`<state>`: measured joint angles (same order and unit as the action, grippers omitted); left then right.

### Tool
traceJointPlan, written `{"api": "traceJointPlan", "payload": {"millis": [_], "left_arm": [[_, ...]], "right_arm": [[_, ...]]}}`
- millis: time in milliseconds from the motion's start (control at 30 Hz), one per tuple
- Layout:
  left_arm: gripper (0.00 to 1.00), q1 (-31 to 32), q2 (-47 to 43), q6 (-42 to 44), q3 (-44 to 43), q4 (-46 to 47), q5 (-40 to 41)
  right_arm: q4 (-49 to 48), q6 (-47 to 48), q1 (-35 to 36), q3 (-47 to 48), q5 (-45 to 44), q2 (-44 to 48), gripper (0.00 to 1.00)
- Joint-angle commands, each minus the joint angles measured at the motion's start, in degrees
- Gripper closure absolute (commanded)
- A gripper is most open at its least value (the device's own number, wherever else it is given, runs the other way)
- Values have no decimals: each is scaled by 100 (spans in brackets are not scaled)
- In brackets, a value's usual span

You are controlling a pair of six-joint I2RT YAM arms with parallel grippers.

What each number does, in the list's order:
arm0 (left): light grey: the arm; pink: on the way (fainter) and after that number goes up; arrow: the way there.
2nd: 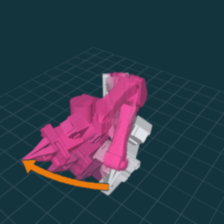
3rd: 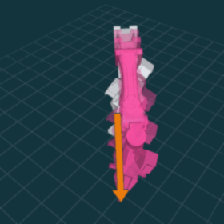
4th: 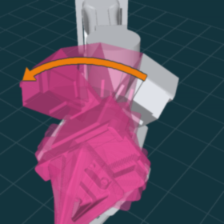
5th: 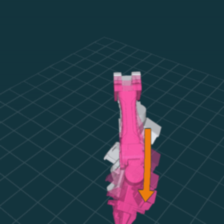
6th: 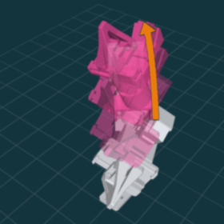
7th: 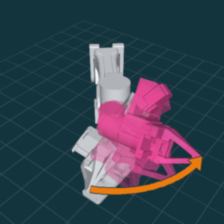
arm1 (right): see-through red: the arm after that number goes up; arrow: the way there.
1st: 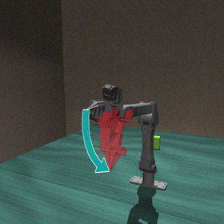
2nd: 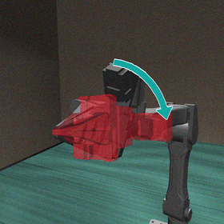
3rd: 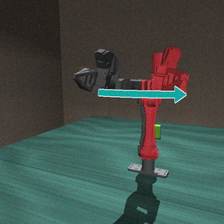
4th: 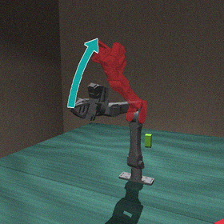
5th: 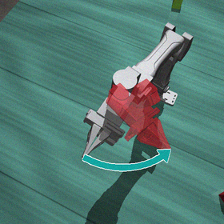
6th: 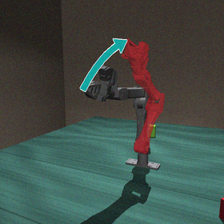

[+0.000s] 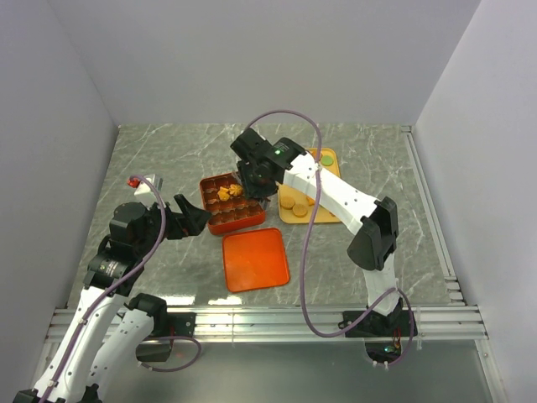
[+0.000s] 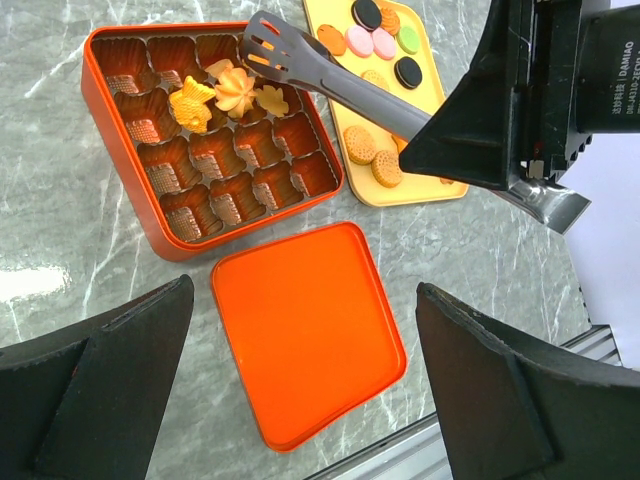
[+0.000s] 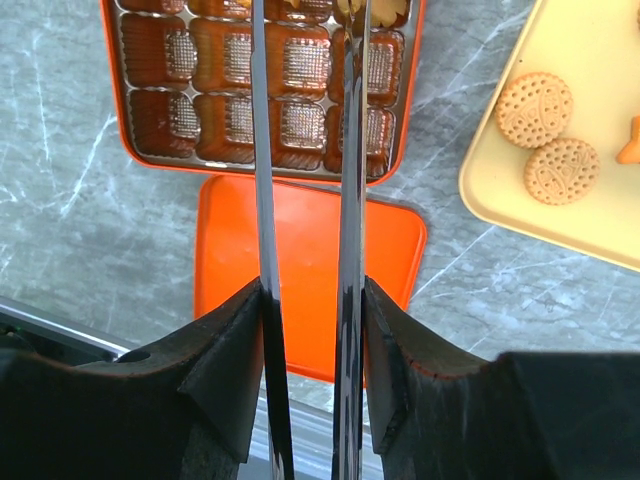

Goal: Pack the cookies

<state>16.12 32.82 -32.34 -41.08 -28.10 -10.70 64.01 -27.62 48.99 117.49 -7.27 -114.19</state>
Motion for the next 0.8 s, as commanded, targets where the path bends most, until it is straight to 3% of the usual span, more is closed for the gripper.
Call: {"api": "traceJointPlan", "payload": {"millis": [0,300,767], "left_arm": [[1,14,-39,43,-111,182,15],[1,49,-39,35,-111,173,59],[1,76,-21,17,-119,155,129]], "right_arm": [[-248,2,31,362,-3,-32,54],[-406,2,14,688,164,-516,55],[-644,-42,14,-481,270,81,57]]}}
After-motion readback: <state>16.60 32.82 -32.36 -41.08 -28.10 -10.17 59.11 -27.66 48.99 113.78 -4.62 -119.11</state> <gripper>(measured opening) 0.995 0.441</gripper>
